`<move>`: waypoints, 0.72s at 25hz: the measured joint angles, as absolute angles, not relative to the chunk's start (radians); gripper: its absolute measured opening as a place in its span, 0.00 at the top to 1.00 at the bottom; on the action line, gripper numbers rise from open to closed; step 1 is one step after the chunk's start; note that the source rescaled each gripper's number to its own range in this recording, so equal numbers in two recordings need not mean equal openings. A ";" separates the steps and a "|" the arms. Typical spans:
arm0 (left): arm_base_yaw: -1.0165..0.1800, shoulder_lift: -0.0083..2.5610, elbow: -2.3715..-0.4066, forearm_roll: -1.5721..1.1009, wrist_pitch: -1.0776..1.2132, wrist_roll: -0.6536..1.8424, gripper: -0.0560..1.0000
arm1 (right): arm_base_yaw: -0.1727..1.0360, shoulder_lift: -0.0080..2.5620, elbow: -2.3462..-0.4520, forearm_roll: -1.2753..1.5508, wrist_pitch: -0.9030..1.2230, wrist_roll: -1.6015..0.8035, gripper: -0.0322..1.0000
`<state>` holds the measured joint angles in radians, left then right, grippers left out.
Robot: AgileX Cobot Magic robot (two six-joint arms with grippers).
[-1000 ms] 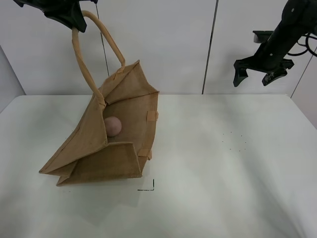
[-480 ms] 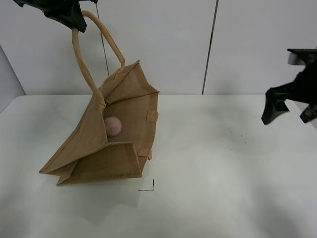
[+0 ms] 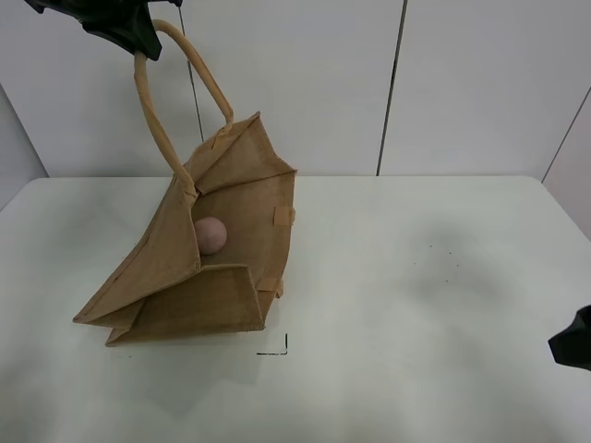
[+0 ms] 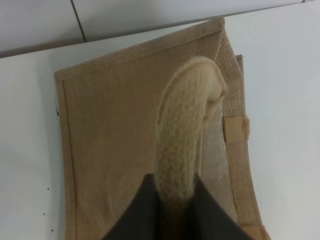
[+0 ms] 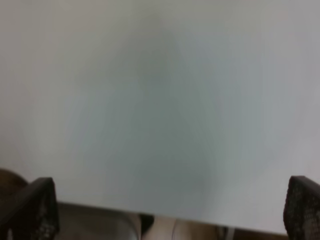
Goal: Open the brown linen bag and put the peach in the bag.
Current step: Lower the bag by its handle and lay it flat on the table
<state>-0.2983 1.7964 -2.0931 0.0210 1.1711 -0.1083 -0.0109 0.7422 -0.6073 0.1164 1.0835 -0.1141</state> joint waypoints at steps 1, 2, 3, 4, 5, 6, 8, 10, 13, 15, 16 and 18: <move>-0.298 1.796 -2.093 0.021 1.171 -0.108 0.95 | -0.011 0.691 -0.582 0.116 1.070 -0.114 0.00; -0.298 1.796 -2.093 0.021 1.171 -0.108 0.95 | -0.011 0.629 -0.550 0.116 1.060 -0.114 0.00; -0.298 1.796 -2.093 0.021 1.171 -0.108 0.95 | -0.011 0.580 -0.530 0.116 1.058 -0.114 0.00; -0.298 1.796 -2.093 0.021 1.171 -0.108 0.95 | -0.011 0.516 -0.512 0.116 1.055 -0.114 0.00; -0.298 1.796 -2.093 0.021 1.171 -0.108 0.95 | -0.011 0.473 -0.504 0.113 1.049 -0.111 0.00; -0.298 1.796 -2.093 0.021 1.171 -0.108 0.95 | -0.011 0.426 -0.502 0.107 1.041 -0.106 0.00; -0.298 1.796 -2.093 0.021 1.171 -0.108 0.95 | -0.011 0.356 -0.502 0.090 1.033 -0.085 0.00; -0.298 1.796 -2.093 0.021 1.171 -0.108 0.95 | -0.011 0.303 -0.501 0.063 1.033 -0.058 0.00; -0.298 1.796 -2.093 0.021 1.171 -0.108 0.95 | -0.011 0.240 -0.500 0.043 1.032 -0.039 0.00; -0.298 1.796 -2.093 0.021 1.171 -0.108 0.95 | -0.011 0.198 -0.499 0.042 1.032 -0.038 0.00; -0.298 1.796 -2.093 0.021 1.171 -0.108 0.95 | -0.011 0.175 -0.499 0.042 1.032 -0.036 0.00; -0.298 1.796 -2.093 0.021 1.171 -0.108 0.95 | -0.011 0.124 -0.499 0.041 1.032 -0.035 0.00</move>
